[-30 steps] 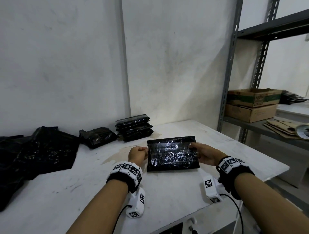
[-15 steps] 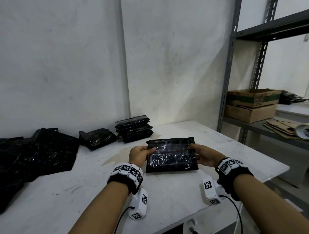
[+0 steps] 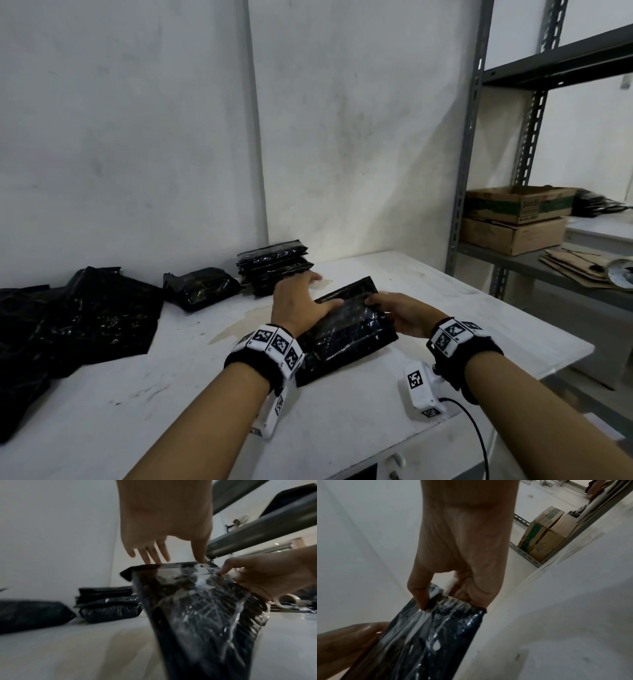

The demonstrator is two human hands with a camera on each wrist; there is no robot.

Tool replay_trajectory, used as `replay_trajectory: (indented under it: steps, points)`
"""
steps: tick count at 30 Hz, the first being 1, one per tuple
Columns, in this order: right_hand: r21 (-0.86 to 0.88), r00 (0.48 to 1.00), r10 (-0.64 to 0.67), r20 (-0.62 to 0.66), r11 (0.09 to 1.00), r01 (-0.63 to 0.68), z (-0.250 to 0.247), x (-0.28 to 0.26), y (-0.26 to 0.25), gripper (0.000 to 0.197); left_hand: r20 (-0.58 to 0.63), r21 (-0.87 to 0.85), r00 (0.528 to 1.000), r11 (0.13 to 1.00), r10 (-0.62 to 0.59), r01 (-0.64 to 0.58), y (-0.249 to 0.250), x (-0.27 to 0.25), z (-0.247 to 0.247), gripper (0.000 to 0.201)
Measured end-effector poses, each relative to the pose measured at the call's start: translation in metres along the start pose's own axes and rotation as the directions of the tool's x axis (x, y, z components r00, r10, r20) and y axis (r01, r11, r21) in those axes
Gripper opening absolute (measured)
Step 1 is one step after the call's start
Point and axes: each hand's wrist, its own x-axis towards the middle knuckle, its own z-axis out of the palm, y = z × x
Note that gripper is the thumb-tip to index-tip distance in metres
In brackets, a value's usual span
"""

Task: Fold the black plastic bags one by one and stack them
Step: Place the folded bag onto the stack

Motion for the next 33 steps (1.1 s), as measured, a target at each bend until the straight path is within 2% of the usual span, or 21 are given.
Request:
replay_trajectory:
  steps: [2, 4, 7, 10, 15, 18, 24, 26, 33]
  points:
    - [-0.011, 0.999, -0.020, 0.049, 1.000, 0.020, 0.006, 0.002, -0.003, 0.017, 0.213, -0.030, 0.977, 0.999, -0.024, 0.031, 0.013, 0.004, 0.000, 0.051]
    - [-0.016, 0.998, -0.041, 0.049, 0.999, 0.042, 0.011, 0.001, -0.006, 0.017, 0.293, -0.072, 0.955, 0.995, -0.043, 0.067, 0.017, 0.008, 0.003, 0.037]
    - [0.024, 0.998, -0.065, 0.023, 0.998, 0.064, 0.011, -0.001, -0.006, 0.016, 0.269, -0.181, 0.961, 0.976, -0.066, 0.118, 0.013, 0.008, 0.005, 0.030]
    - [0.079, 0.997, -0.080, -0.020, 0.994, 0.081, 0.004, -0.001, -0.002, 0.020, 0.273, -0.230, 0.958, 0.961, -0.086, 0.151, 0.002, 0.008, 0.003, 0.033]
    - [0.139, 0.979, -0.135, -0.150, 0.978, 0.156, 0.006, 0.006, 0.003, 0.020, 0.299, -0.276, 0.953, 0.952, -0.049, 0.135, -0.008, 0.007, -0.011, 0.033]
    - [0.174, 0.965, -0.179, -0.191, 0.962, 0.213, 0.012, 0.013, 0.005, 0.020, 0.283, -0.328, 0.958, 0.935, -0.039, 0.136, -0.010, 0.007, -0.016, 0.022]
    - [0.086, 0.955, -0.264, -0.133, 0.957, 0.277, 0.026, 0.019, 0.009, 0.012, 0.245, -0.299, 0.967, 0.944, -0.068, 0.142, -0.020, 0.010, -0.020, 0.015]
    - [0.044, 0.949, -0.293, -0.118, 0.953, 0.300, 0.029, 0.020, 0.011, 0.018, 0.230, -0.298, 0.971, 0.946, -0.060, 0.129, -0.021, 0.010, -0.023, 0.015]
    - [-0.102, 0.961, -0.265, -0.078, 0.961, 0.256, 0.046, 0.018, -0.001, 0.017, 0.206, -0.267, 0.977, 0.957, -0.058, 0.113, -0.028, 0.012, -0.035, 0.012]
